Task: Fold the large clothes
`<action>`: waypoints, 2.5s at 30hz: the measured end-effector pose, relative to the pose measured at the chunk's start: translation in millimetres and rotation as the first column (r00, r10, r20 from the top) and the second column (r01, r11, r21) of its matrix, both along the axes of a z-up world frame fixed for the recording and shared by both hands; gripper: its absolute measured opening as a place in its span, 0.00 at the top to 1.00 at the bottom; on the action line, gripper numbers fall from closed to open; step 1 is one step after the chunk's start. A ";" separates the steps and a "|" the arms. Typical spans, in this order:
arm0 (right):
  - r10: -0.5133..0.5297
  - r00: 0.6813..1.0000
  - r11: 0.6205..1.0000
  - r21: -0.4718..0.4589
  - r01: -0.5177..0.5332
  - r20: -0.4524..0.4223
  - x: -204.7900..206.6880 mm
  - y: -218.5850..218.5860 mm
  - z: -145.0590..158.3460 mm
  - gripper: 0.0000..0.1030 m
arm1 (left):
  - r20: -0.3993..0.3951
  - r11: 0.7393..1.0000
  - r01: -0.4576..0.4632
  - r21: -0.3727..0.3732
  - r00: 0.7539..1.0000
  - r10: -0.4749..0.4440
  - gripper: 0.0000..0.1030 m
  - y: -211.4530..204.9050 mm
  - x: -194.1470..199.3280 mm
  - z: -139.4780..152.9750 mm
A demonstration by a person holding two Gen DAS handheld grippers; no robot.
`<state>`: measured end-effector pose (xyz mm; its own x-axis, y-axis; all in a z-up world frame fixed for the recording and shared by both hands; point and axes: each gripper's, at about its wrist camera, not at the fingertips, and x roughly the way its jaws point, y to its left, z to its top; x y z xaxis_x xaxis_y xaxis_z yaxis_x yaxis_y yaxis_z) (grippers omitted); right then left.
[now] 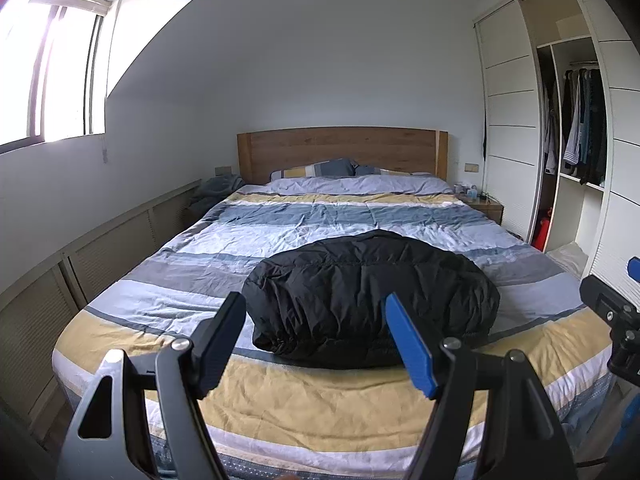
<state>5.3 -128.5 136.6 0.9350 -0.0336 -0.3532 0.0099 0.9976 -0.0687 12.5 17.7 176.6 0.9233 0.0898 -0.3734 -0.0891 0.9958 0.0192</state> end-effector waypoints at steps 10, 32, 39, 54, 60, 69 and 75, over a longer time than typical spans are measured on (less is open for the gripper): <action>0.010 1.000 1.000 0.002 -0.010 -0.005 2.0 -0.6 -0.8 0.01 | -0.011 1.000 0.024 0.001 1.000 -0.024 0.31 0.6 1.9 -6.3; 0.018 0.998 1.000 0.014 -0.018 -0.053 11.6 -5.0 -11.9 0.01 | -0.048 0.999 0.042 -0.003 0.998 -0.042 0.31 1.4 9.6 -19.7; 0.018 0.998 1.000 0.018 -0.017 -0.062 13.6 -6.9 -13.1 0.01 | -0.049 0.999 0.048 0.002 0.998 -0.048 0.31 0.3 9.3 -20.3; 0.017 0.998 1.000 0.020 -0.015 -0.060 13.8 -8.5 -13.3 0.01 | -0.040 0.999 0.051 -0.005 0.998 -0.051 0.31 1.6 7.2 -20.7; 0.017 0.998 1.000 0.022 -0.016 -0.062 14.1 -8.9 -13.7 0.01 | -0.039 0.998 0.060 -0.002 0.997 -0.060 0.31 0.4 6.5 -20.6; 0.017 0.998 1.000 0.021 -0.016 -0.062 14.2 -9.1 -13.6 0.01 | -0.045 0.998 0.067 -0.011 0.997 -0.068 0.31 0.2 6.5 -21.2; 0.017 0.998 1.000 0.022 -0.016 -0.063 14.1 -9.1 -13.4 0.01 | -0.047 0.997 0.081 -0.012 0.996 -0.081 0.31 0.5 7.1 -22.0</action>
<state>19.4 -137.6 123.1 0.9110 -0.0101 -0.4122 -0.0103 0.9988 -0.0472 19.5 18.2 154.5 0.9085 0.0115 -0.4177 -0.0074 0.9999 0.0114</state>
